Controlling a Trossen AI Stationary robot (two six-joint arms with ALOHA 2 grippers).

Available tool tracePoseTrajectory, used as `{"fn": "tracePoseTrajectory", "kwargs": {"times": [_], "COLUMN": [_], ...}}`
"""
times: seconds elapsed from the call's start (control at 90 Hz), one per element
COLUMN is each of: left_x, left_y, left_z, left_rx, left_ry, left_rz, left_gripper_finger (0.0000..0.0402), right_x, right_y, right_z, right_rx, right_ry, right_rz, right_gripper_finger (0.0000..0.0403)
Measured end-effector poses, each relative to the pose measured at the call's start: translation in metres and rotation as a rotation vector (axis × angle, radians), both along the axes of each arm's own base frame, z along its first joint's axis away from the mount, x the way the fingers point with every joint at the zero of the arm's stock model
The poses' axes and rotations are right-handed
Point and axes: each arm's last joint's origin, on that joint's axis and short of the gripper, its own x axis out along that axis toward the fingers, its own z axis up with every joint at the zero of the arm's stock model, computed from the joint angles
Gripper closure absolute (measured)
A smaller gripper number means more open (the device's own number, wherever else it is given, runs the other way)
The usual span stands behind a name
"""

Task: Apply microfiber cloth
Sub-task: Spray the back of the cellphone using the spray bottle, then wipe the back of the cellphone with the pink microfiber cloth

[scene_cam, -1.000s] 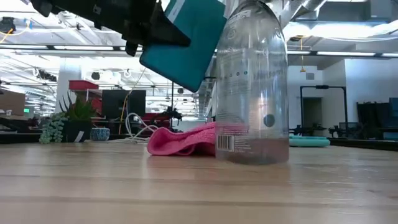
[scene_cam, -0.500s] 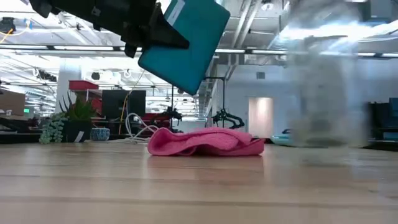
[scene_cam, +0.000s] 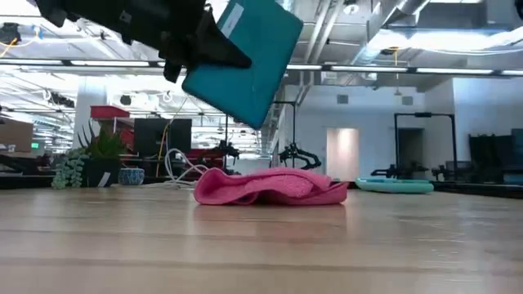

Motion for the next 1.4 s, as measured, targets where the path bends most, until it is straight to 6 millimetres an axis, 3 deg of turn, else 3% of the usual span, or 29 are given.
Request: {"fn": "tracePoseTrajectory", "kwargs": {"times": [0.189,0.444,0.744,0.922,1.033,1.122,1.244,1.4], "left_x": [0.011,0.015,0.015,0.015,0.015,0.014,0.014,0.014], "left_y": [-0.001,-0.001,-0.001,-0.001,-0.001,-0.001,-0.001,-0.001], "left_z": [-0.020,-0.024,-0.024,-0.024,-0.025,-0.026,-0.027,-0.027], "left_rx": [-0.003,-0.020,0.001,0.019,0.025,0.039,0.043,0.043], "left_ry": [0.007,-0.010,0.002,0.009,0.019,0.036,0.054,0.052], "left_rz": [0.010,-0.012,-0.018,-0.023,-0.023,-0.027,-0.026,-0.026], "left_gripper_finger": [0.0389,0.0389,0.0389,0.0389,0.0389,0.0389,0.0389,0.0389], "right_x": [-0.009,-0.012,-0.008,0.004,0.016,0.032,0.065,0.117], "right_y": [0.005,0.003,-0.008,-0.017,-0.024,-0.033,-0.050,-0.071], "right_z": [-0.003,0.000,0.010,0.046,0.070,0.077,0.076,0.064], "right_rx": [0.010,0.031,0.059,0.027,-0.019,-0.050,-0.064,-0.058], "right_ry": [0.007,0.014,0.012,-0.022,-0.059,-0.077,-0.048,0.065], "right_rz": [0.028,0.040,0.034,0.052,0.027,-0.039,-0.123,-0.064], "right_gripper_finger": [0.0333,0.0330,0.0200,0.0170,0.0175,0.0182,0.0188,0.0192]}}
